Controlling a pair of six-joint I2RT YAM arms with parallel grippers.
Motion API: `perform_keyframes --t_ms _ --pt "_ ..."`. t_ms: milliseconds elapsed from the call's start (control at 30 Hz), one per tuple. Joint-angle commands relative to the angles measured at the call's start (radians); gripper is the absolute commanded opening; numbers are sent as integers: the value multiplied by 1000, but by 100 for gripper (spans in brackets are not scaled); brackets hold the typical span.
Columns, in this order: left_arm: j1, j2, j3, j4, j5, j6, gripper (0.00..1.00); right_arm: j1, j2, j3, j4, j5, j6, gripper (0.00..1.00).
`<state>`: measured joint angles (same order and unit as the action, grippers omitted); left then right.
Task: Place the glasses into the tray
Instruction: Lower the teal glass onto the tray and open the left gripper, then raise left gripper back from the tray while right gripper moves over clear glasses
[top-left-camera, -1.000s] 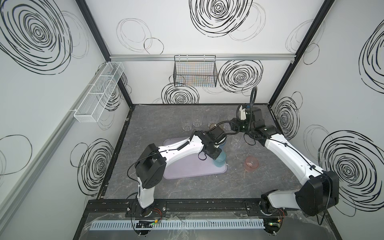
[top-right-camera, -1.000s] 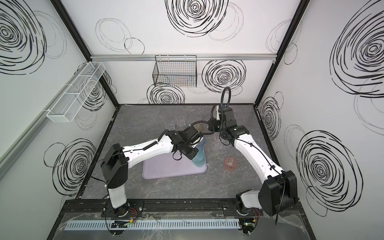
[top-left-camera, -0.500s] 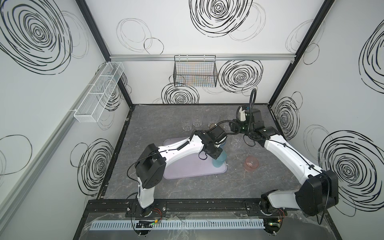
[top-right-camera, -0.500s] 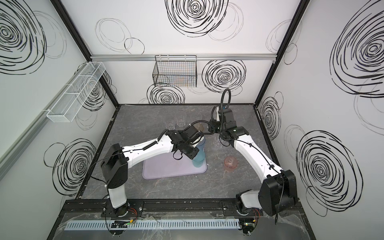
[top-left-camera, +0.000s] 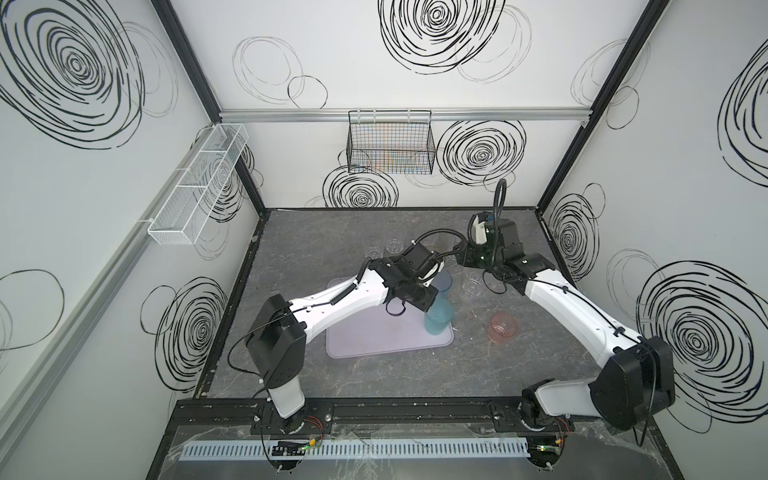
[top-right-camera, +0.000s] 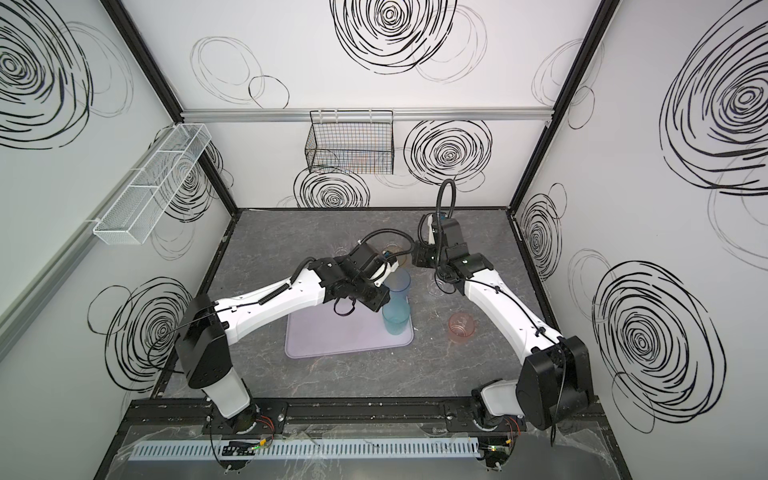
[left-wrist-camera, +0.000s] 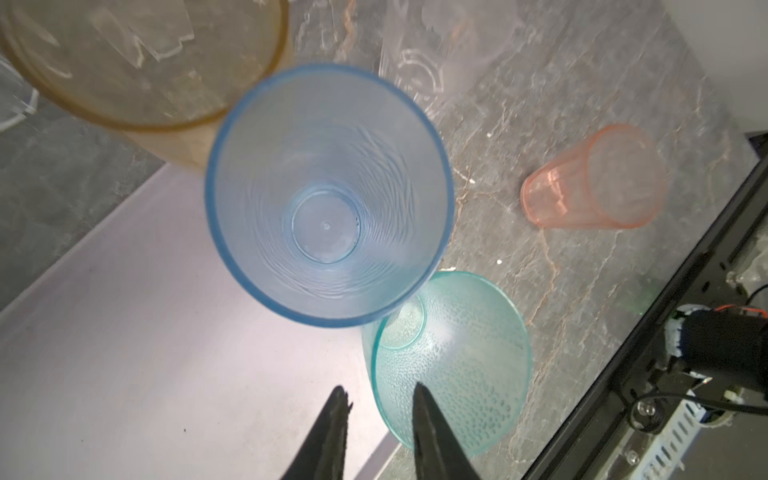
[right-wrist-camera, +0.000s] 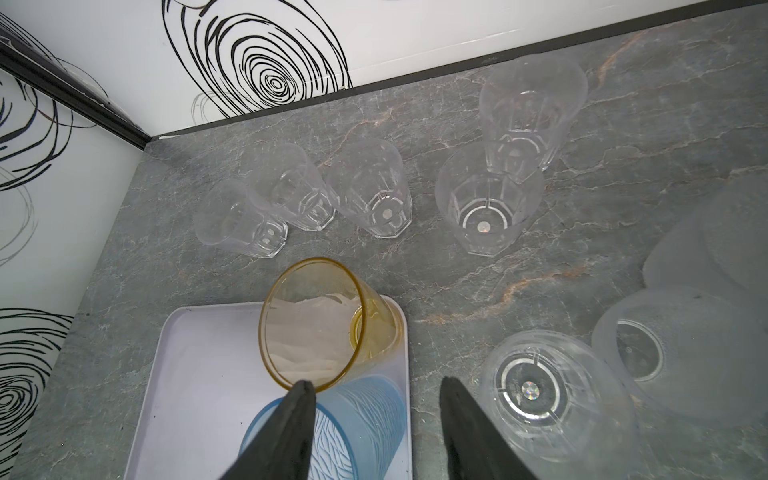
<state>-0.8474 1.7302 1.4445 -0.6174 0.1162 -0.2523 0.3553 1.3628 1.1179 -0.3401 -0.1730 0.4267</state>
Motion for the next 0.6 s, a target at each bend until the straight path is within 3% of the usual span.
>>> perform_keyframes --t_ms 0,300,567 --pt "7 -25 -7 47 50 -17 32 9 12 11 6 15 6 52" --pt "48 -158 -87 105 0 -7 39 8 50 56 -7 22 1 54" --pt "140 -376 -326 337 -164 7 55 5 102 134 -46 84 -42 58"
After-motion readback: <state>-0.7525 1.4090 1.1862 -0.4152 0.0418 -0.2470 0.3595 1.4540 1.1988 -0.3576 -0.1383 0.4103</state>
